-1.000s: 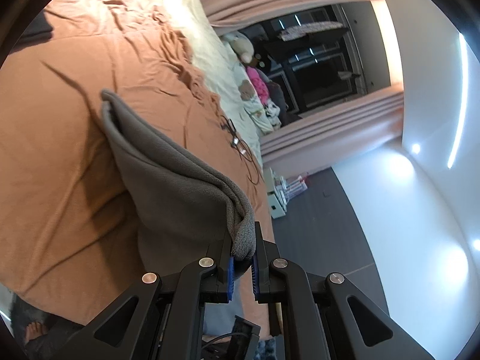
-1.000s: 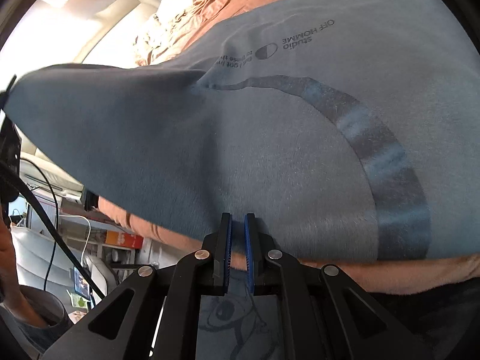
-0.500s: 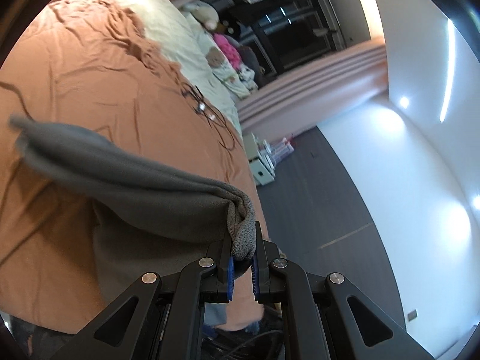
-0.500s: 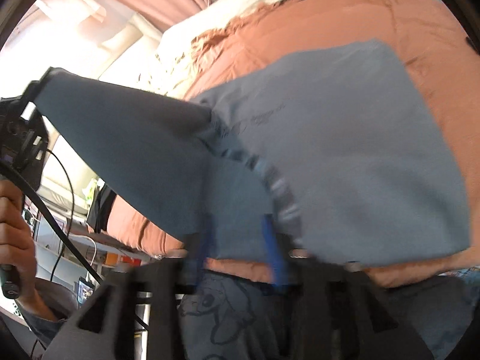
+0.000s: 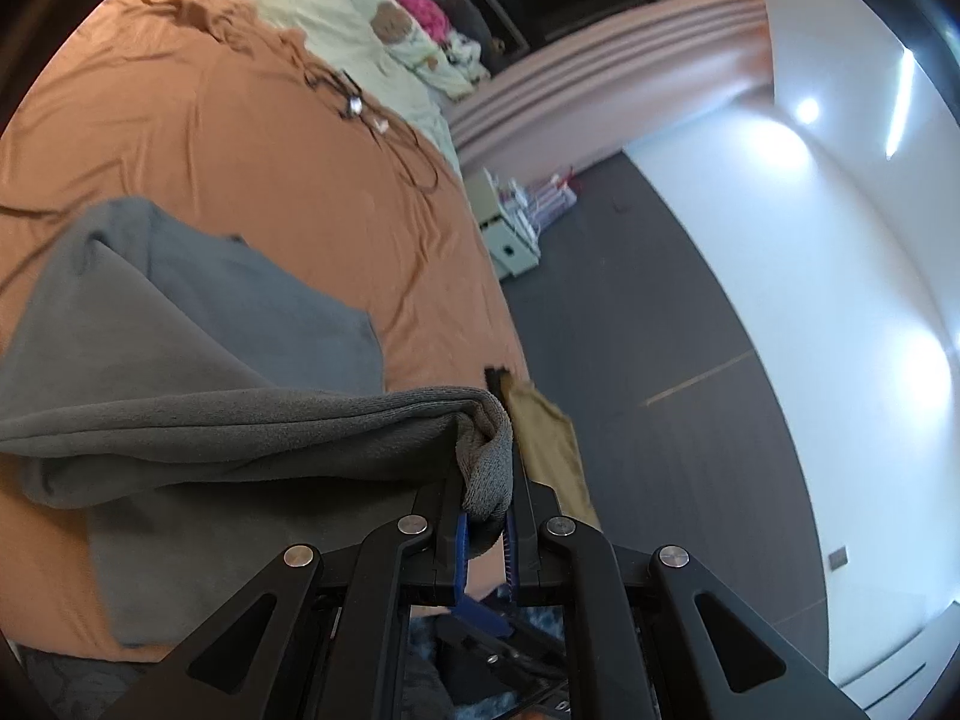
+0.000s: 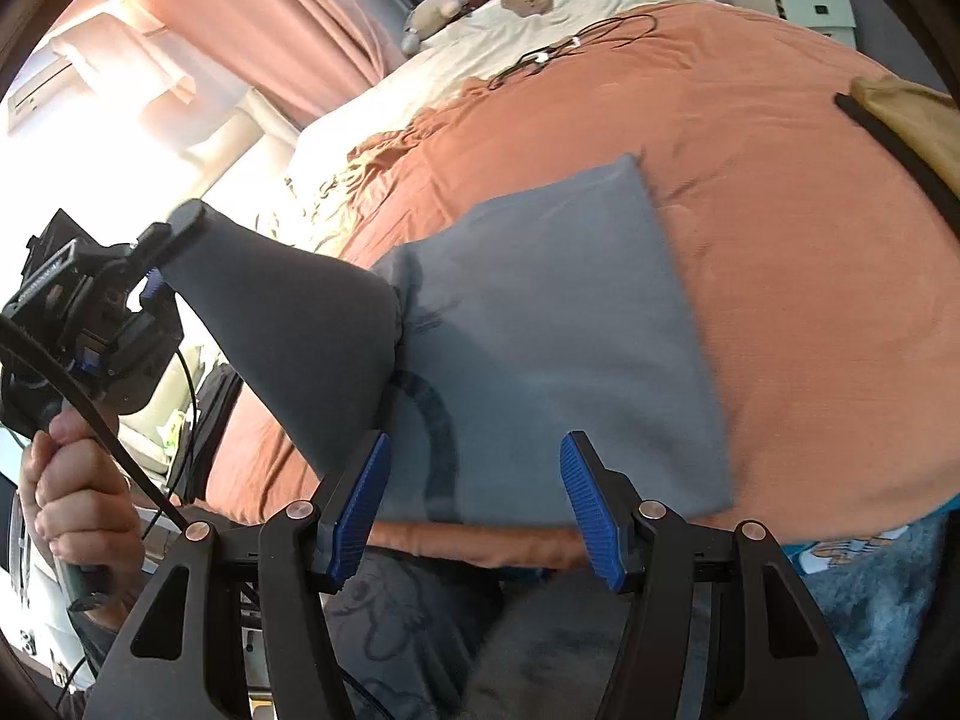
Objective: Fold small clothes
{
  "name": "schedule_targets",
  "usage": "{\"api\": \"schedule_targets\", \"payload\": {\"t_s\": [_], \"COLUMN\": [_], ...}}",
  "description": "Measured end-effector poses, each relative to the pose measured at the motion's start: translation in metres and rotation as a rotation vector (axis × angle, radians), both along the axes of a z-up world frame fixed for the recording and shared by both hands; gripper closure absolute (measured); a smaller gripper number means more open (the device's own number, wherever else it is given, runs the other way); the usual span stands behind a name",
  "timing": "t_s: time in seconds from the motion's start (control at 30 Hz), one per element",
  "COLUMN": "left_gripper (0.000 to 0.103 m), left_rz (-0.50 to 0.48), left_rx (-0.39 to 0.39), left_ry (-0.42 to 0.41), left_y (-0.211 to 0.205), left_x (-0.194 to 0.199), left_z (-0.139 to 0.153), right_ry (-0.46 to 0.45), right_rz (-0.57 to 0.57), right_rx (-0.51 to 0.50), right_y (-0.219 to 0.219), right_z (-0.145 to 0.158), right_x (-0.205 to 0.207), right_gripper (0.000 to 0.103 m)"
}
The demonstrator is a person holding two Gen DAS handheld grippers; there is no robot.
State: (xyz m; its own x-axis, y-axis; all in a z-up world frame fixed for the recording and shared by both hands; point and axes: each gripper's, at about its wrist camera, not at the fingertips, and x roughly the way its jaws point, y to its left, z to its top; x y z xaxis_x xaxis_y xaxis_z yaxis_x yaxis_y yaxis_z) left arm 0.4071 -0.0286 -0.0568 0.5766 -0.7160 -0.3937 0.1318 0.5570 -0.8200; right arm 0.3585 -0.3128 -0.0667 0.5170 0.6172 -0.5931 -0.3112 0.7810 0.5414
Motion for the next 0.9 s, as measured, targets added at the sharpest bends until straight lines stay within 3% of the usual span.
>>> {"api": "schedule_targets", "payload": {"t_s": [0.43,0.53,0.6,0.67,0.9], "left_gripper": [0.093,0.078,0.054,0.042,0.028], "left_rz": [-0.157,-0.200,-0.221,-0.217,-0.137], "left_rx": [0.104,0.102,0.084,0.090,0.134], "left_ry": [0.155,0.214,0.236,0.228,0.220], "left_y": [-0.083,-0.095,-0.096,-0.092,-0.050], "left_x": [0.025,0.030,0.029,0.027,0.010], "left_z": [-0.069,-0.087,-0.096,-0.098,-0.095], "right_ry": [0.100,0.121,0.130,0.128,0.082], "right_rz": [-0.018,-0.014,-0.009,0.006,0.072], "right_rx": [0.008,0.003,-0.006,-0.015,-0.093], "right_y": [-0.032,-0.036,-0.038,-0.036,-0.020], "right_z": [-0.024,-0.029,-0.030,-0.028,-0.009], "right_x": [-0.002,0.003,0.005,0.007,0.013], "right_gripper": [0.046,0.046,0.046,0.046,0.046]}}
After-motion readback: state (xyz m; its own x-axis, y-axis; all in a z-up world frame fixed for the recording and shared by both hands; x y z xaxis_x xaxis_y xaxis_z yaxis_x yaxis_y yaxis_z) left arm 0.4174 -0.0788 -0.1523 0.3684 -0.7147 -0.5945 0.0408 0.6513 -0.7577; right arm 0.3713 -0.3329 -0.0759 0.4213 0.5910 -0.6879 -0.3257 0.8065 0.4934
